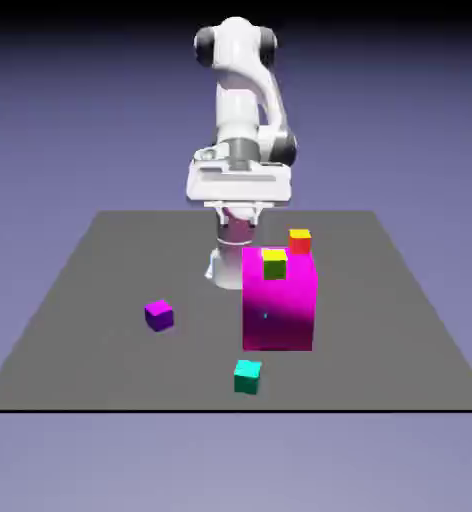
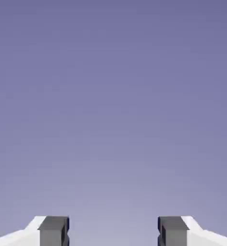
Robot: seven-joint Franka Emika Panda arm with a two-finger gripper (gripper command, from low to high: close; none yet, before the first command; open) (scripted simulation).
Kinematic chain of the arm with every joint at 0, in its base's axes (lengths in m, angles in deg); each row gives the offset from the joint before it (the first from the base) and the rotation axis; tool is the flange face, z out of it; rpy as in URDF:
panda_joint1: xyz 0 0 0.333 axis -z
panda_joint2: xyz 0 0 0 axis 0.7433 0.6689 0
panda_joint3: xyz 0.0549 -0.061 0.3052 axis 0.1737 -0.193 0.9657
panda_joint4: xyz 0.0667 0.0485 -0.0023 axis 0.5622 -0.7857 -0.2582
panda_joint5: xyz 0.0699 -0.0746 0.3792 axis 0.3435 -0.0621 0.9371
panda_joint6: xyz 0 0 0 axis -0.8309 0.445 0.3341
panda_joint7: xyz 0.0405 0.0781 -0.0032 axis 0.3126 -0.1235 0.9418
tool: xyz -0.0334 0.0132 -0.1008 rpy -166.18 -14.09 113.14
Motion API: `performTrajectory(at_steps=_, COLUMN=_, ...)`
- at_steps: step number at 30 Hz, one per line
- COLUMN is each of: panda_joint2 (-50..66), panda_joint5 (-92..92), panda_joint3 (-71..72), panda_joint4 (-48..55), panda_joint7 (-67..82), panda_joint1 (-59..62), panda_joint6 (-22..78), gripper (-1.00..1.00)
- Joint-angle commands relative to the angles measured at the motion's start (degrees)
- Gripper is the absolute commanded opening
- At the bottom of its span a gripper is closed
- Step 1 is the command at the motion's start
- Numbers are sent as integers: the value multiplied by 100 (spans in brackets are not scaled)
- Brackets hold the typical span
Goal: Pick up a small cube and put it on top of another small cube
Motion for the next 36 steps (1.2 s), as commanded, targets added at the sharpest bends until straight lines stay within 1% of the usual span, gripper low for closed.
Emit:
performTrajectory(at_steps=1, panda_joint2=192, panda_joint5=250, panda_joint3=-8, panda_joint4=89, panda_joint7=-136, panda_joint1=33, panda_joint6=150, gripper=0)
performTrajectory(at_steps=26, panda_joint2=4947, panda_joint5=6416, panda_joint3=-217, panda_joint4=2282, panda_joint7=-3485, panda_joint1=852, panda_joint6=3844, gripper=0)
performTrajectory(at_steps=27, panda_joint2=4948, panda_joint5=6416, panda_joint3=-217, panda_joint4=2282, panda_joint7=-3485, panda_joint1=852, panda_joint6=3845, gripper=0)
performTrajectory(at_steps=32, panda_joint2=5902, panda_joint5=7252, panda_joint3=130, panda_joint4=2685, panda_joint7=-2867, panda_joint1=702, panda_joint6=3392, gripper=0)
performTrajectory(at_steps=33, panda_joint2=5902, panda_joint5=7253, panda_joint3=130, panda_joint4=2685, panda_joint7=-2867, panda_joint1=702, panda_joint6=3392, gripper=-100)
performTrajectory(at_steps=34, panda_joint2=5902, panda_joint5=7253, panda_joint3=130, panda_joint4=2685, panda_joint7=-2867, panda_joint1=702, panda_joint6=3392, gripper=-100)
performTrajectory(at_steps=36, panda_joint2=5487, panda_joint5=6889, panda_joint3=-21, panda_joint4=2510, panda_joint7=-3136, panda_joint1=767, panda_joint6=3589, gripper=-100)
